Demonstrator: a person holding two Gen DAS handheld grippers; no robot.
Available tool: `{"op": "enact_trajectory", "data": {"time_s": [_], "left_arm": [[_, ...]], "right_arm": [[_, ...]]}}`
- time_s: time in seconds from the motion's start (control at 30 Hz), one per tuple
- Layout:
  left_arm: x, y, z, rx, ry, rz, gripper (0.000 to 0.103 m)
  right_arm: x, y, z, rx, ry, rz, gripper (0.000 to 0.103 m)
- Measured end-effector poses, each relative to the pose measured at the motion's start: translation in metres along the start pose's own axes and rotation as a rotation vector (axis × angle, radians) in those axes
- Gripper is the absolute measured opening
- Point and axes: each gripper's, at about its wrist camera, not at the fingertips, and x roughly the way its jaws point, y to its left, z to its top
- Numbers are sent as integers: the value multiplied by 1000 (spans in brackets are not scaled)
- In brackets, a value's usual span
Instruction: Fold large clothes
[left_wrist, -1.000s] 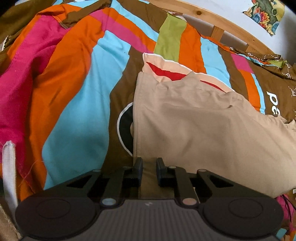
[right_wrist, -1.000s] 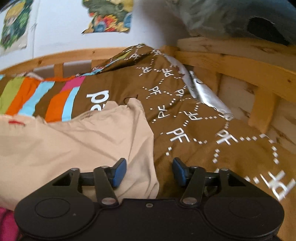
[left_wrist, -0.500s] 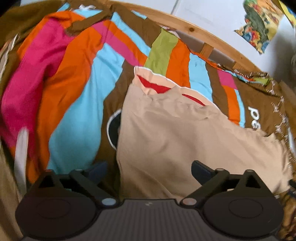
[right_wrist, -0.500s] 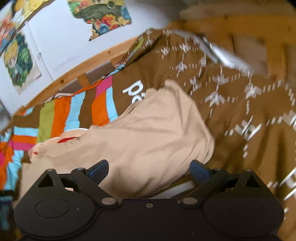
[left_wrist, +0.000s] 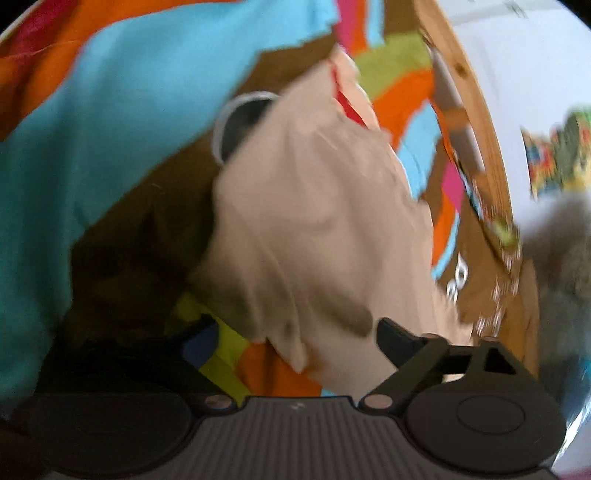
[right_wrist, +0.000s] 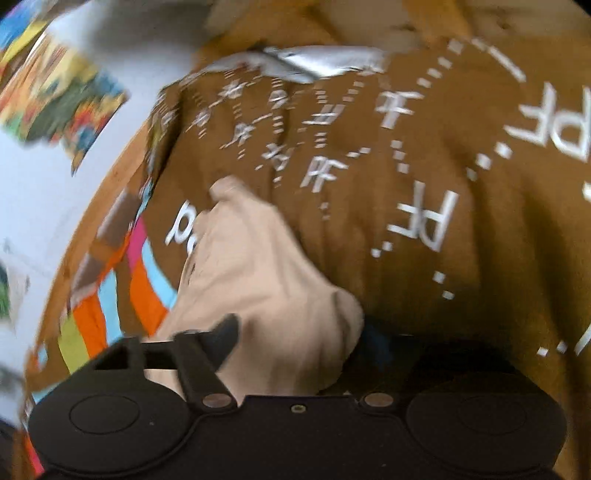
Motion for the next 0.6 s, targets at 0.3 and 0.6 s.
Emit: {"op": "enact_trajectory", "data": {"time_s": [0.3,0.6], "left_arm": [[-25,-11,-10,23,-153,32,7],[-31,-14,-24,25,-167,104,20]], "right_arm": [[-49,10,-8,-169,-108,24,7],[-53,1,-13,-281,-75,-41,20]]}}
